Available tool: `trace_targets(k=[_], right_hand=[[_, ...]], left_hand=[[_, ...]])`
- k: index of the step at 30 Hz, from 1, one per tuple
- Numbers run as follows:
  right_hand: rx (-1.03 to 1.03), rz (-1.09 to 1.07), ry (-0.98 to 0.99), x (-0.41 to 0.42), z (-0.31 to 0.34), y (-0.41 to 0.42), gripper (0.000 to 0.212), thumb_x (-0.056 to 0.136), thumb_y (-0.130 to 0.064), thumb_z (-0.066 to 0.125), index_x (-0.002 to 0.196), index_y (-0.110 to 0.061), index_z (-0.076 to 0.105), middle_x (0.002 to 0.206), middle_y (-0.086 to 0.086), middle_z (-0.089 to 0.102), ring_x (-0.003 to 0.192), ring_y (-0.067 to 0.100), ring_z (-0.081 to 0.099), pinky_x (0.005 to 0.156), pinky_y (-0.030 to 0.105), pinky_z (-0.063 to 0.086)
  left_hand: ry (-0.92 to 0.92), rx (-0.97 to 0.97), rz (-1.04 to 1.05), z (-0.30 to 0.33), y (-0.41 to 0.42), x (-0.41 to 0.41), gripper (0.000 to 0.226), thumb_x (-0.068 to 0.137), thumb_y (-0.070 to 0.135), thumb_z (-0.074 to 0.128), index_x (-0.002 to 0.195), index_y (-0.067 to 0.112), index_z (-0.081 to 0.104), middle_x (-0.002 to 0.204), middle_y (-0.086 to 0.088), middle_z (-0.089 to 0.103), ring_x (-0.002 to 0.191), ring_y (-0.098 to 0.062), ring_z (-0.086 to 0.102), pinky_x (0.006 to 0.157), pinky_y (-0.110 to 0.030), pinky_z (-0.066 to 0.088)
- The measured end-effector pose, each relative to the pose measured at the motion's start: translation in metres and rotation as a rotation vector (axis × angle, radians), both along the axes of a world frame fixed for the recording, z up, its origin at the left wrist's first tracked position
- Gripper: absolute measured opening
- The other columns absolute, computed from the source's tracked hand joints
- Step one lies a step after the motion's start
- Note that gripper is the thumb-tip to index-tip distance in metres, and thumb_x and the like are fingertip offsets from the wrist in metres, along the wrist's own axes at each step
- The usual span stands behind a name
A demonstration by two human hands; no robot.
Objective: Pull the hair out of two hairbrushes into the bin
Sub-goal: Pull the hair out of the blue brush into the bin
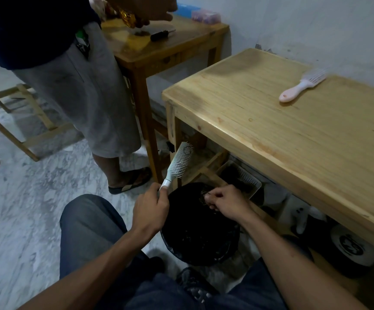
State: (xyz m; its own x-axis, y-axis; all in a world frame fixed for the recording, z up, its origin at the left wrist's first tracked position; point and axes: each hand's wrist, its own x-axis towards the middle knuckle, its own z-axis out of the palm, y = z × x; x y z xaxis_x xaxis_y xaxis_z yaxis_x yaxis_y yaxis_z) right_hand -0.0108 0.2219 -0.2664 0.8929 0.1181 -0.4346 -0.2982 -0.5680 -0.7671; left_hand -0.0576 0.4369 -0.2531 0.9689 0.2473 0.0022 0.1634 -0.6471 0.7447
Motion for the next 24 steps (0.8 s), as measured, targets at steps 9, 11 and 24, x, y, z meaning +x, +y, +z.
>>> trace_targets(k=[9, 11, 24], right_hand=[[0.28, -0.004, 0.111, 0.012, 0.021, 0.009, 0.075, 0.063, -0.053, 0.078, 0.134, -0.044, 0.058, 0.142, -0.004, 0.057, 0.127, 0.019, 0.054, 0.109, 0.05, 0.042], [0.428, -0.019, 0.132, 0.015, 0.016, 0.011, 0.089, 0.066, -0.054, 0.084, 0.146, -0.034, 0.049, 0.143, -0.002, 0.058, 0.128, 0.021, 0.059, 0.108, 0.047, 0.046], [0.399, -0.259, -0.04, 0.009, -0.002, -0.003, 0.012, 0.093, -0.015, 0.073, 0.096, -0.024, 0.078, 0.09, -0.002, 0.077, 0.076, 0.01, 0.065, 0.062, 0.018, 0.05]], left_hand=[[0.005, -0.111, -0.119, 0.005, 0.001, -0.006, 0.039, 0.09, 0.043, 0.039, 0.079, 0.012, 0.061, 0.059, -0.004, 0.058, 0.052, -0.014, 0.05, 0.052, -0.038, 0.037], [0.007, -0.12, -0.151, 0.006, 0.001, -0.007, 0.038, 0.09, 0.042, 0.041, 0.076, 0.012, 0.06, 0.063, -0.01, 0.061, 0.054, -0.015, 0.052, 0.054, -0.044, 0.041], [0.065, -0.231, -0.1, 0.0, 0.02, -0.005, 0.039, 0.089, 0.04, 0.042, 0.077, 0.008, 0.062, 0.053, 0.006, 0.054, 0.05, -0.012, 0.047, 0.053, -0.04, 0.037]])
